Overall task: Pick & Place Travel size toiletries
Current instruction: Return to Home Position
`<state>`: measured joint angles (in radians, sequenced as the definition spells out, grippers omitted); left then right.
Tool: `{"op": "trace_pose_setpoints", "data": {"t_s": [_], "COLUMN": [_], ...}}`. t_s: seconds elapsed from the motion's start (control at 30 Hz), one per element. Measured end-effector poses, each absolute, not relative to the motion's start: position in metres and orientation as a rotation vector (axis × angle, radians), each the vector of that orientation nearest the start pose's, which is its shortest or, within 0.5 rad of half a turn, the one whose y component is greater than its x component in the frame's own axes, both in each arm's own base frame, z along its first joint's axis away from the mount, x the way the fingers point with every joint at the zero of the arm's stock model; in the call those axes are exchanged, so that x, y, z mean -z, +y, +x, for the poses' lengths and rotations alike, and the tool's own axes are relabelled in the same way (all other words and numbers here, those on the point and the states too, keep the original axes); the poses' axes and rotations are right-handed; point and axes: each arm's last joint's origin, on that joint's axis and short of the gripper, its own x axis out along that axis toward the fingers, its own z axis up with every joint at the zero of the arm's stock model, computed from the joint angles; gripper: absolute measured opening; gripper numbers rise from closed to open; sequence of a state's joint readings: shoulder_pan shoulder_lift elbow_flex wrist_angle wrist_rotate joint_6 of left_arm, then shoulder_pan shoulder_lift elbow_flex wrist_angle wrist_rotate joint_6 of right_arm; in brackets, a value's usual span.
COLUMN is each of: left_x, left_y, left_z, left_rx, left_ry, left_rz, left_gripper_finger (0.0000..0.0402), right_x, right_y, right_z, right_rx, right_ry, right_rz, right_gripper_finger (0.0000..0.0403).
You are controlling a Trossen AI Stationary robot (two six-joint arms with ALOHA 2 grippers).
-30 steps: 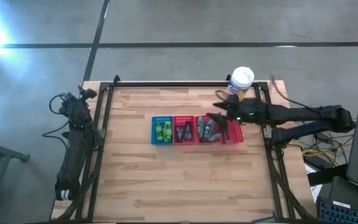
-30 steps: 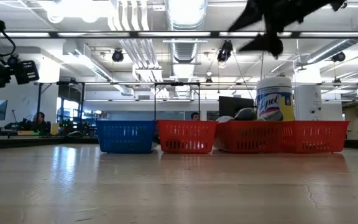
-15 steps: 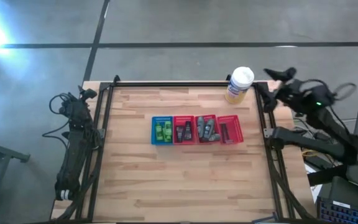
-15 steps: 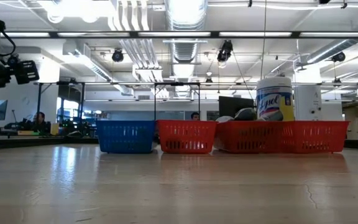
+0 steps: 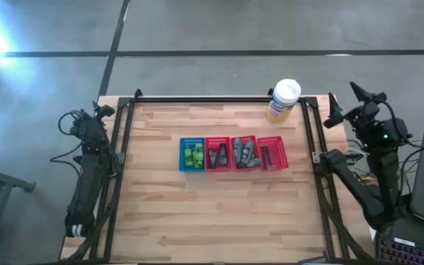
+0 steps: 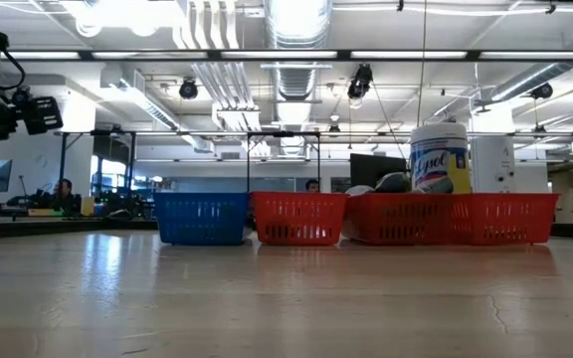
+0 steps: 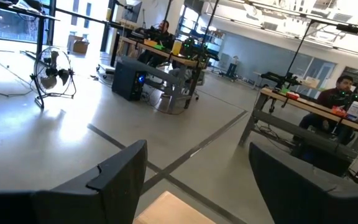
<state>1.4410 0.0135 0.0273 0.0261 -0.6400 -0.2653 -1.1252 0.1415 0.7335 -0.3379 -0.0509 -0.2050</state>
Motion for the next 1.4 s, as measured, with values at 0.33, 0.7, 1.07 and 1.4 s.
{"op": "trace_pose_setpoints", "data": {"t_s": [0.33, 0.7, 1.07, 1.4], "left_x": [-0.174, -0.174, -0.174, -0.174], "left_y": [0.093, 0.093, 0.093, 0.093], "left_z": [-0.005, -0.005, -0.005, -0.005], "left_rx": [-2.06, -2.061, -2.061, -2.061], "left_ry": [-0.319, -0.316, -0.314, -0.314], "left_rz": [-0.143, -0.145, -0.146, -0.146], "left_gripper_finger": [0.0287, 0.0287, 0.0287, 0.0287], "right_x": [-0.294, -0.219, -0.178, -0.177], "right_y": [-0.05, -0.079, -0.094, -0.094], "right_z": [0.019, 0.022, 0.022, 0.022], "right_rx": [1.184, 1.273, 1.318, 1.315], "right_ry": [-0.153, -0.129, -0.159, -0.177], "right_rz": [-0.163, -0.046, -0.006, 0.023], "right_gripper_finger": [0.0364, 0.0363, 0.0364, 0.0364]}}
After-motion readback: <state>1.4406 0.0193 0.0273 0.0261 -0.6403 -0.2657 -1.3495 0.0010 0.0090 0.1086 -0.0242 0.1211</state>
